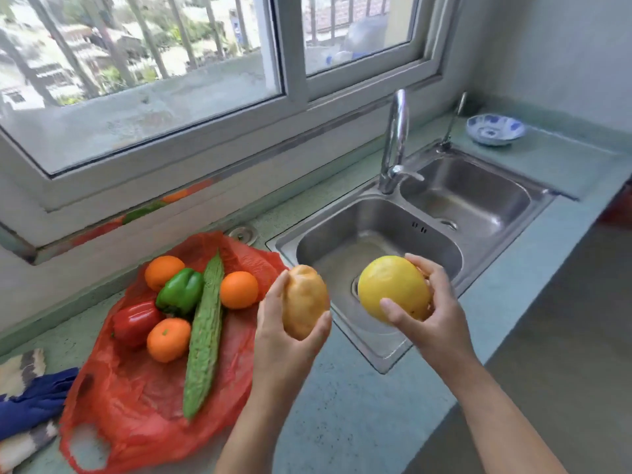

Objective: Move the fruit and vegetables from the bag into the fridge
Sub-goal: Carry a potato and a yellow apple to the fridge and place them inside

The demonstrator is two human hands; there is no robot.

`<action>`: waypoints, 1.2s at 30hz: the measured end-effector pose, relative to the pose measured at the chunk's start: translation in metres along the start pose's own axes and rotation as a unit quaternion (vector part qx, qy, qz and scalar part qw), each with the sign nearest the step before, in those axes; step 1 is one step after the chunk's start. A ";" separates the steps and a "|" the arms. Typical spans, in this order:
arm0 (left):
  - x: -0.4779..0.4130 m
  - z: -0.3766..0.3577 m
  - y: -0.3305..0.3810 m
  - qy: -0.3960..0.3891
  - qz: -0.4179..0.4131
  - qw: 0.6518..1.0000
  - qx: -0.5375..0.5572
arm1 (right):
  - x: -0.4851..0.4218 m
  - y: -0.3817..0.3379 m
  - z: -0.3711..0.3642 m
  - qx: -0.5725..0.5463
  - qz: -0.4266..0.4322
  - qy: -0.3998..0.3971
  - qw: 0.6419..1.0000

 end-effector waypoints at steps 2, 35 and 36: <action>0.001 -0.034 0.016 -0.036 -0.011 0.999 0.014 | 0.001 0.006 0.036 -0.005 -0.001 0.034 0.999; 0.327 -0.651 0.328 -0.652 -0.166 0.723 0.157 | 0.269 0.093 0.667 0.091 -0.049 0.636 0.765; 0.340 -0.666 0.332 -0.665 -0.166 0.711 0.156 | 0.279 0.096 0.678 0.096 -0.056 0.649 0.753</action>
Point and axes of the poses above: each hand's wrist, its own x-axis away from the middle knuckle, its own z-axis out of the back of the hand, y = z × x, the point moved 4 cm from there along -x, towards the middle knuckle, and after that the axes turned 2 degrees about x, right-handed, at the moved point
